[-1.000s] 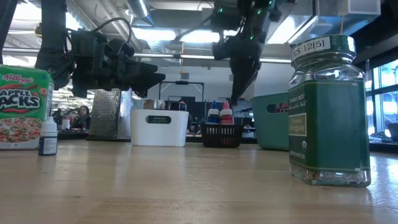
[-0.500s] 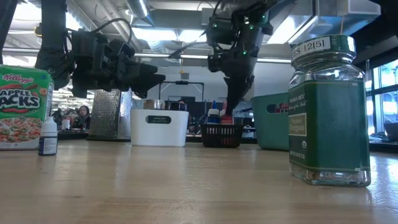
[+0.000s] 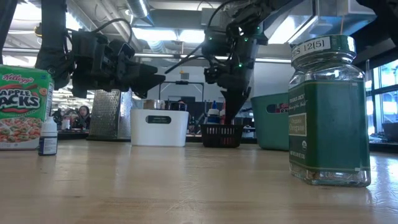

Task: Pick & Place Kitchen Items
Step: Put the small purple food coloring bottle into the black bin

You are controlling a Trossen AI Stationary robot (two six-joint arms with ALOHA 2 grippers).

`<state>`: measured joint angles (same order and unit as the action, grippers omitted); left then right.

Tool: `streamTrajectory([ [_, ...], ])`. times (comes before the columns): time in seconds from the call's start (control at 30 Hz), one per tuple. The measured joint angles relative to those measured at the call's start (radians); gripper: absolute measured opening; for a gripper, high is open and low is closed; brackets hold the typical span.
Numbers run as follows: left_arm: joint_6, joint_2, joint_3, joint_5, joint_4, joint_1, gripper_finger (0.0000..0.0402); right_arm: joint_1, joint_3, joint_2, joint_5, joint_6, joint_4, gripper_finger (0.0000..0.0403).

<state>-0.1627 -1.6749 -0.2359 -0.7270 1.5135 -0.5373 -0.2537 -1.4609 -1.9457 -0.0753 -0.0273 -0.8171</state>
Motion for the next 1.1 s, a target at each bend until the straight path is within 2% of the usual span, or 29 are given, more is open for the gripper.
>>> streamTrajectory([
  [0.8,0.000,0.000,0.000,0.000,-0.007,0.000,0.0196,-0.015,0.000,0.000,0.001,0.012,0.031,0.0080],
  [1.1,0.000,0.000,0.000,0.000,-0.007,0.000,0.0196,-0.015,0.000,0.000,0.001,0.012,0.041,0.0096],
])
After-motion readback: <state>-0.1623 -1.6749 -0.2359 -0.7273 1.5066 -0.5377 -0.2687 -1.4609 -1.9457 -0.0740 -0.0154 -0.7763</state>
